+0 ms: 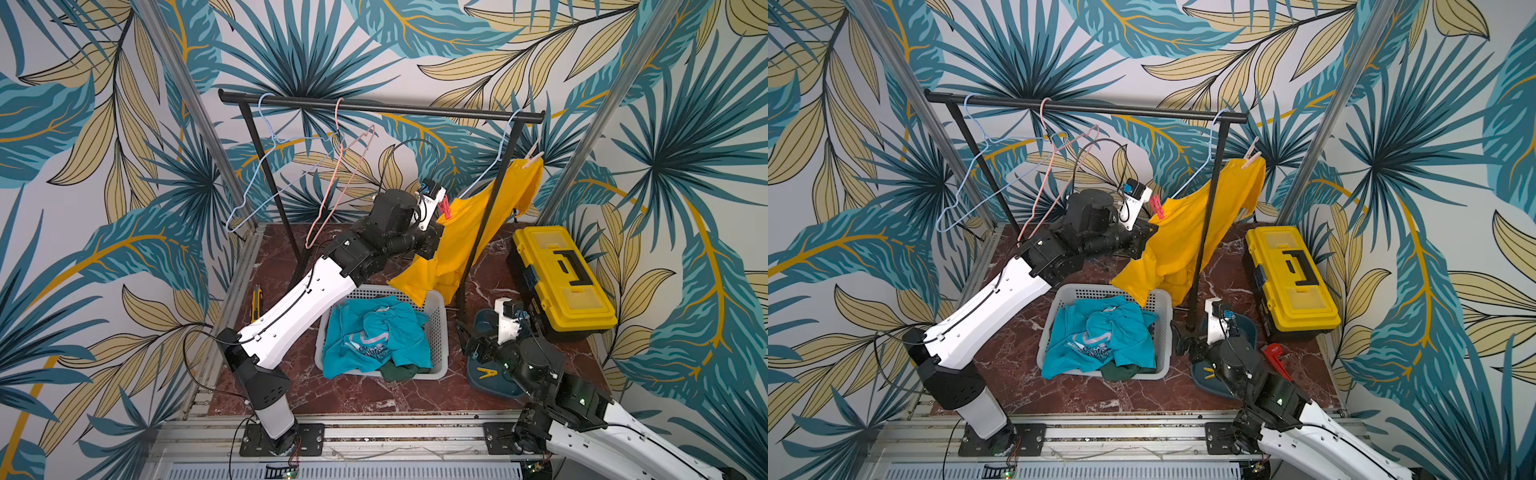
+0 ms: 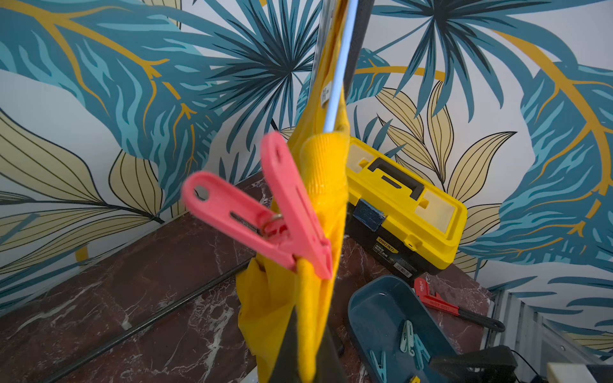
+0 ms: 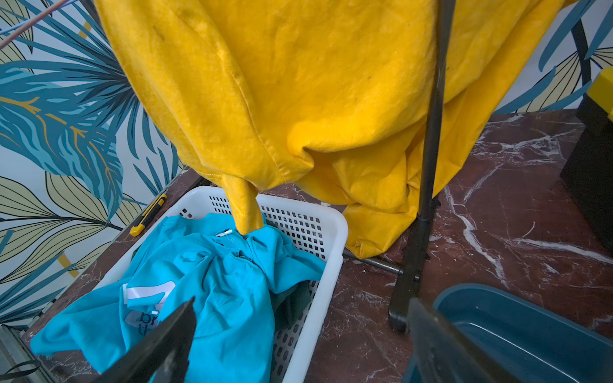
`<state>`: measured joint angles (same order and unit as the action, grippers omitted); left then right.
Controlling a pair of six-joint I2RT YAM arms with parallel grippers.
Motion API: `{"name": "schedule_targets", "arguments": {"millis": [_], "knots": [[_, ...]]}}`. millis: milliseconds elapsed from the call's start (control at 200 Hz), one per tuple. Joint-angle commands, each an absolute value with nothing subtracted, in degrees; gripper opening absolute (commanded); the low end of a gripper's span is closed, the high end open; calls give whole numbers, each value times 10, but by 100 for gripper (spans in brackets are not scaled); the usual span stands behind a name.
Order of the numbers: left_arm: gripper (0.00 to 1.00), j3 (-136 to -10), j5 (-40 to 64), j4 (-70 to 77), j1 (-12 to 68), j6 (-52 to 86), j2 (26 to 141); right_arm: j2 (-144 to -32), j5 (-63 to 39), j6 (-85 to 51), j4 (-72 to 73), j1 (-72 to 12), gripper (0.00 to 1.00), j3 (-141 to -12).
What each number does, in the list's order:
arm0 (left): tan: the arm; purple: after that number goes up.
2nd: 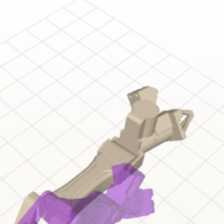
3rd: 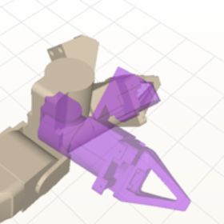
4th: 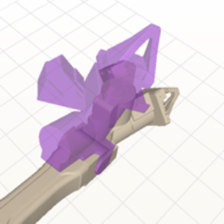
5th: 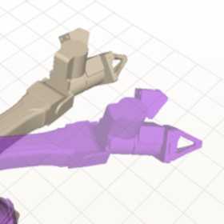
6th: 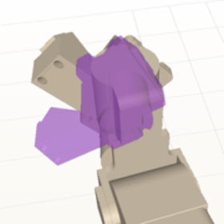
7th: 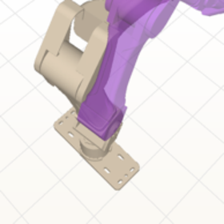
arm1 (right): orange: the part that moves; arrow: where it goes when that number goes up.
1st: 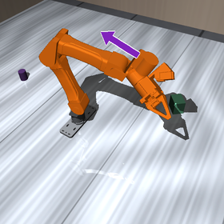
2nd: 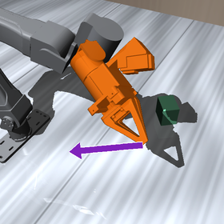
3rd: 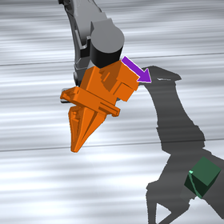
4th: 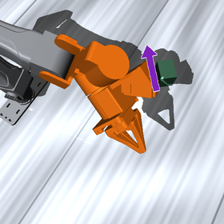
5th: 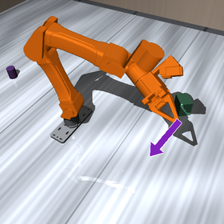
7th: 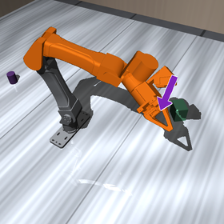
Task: Remove the clothespins securing t-shirts to the hanger
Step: Pick up the hanger from the clothes rail.
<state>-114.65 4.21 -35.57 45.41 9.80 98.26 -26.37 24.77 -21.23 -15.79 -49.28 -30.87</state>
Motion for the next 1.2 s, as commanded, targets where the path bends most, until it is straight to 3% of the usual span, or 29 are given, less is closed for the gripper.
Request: {"name": "schedule_targets", "arguments": {"millis": [0, 741, 946, 1197], "knots": [[0, -1176, 43, -345, 457, 94, 986, -265, 243, -219, -165, -494, 100, -325], [0, -1280, -12, -344, 457, 85, 981, -278, 241, -219, -159, -494, 99, -334], [0, -1237, -70, -345, 450, 45, 948, -254, 244, -227, -170, -494, 99, -327], [0, -1178, -58, -343, 424, 75, 895, -240, 248, -234, -180, -494, 99, -321]]}}
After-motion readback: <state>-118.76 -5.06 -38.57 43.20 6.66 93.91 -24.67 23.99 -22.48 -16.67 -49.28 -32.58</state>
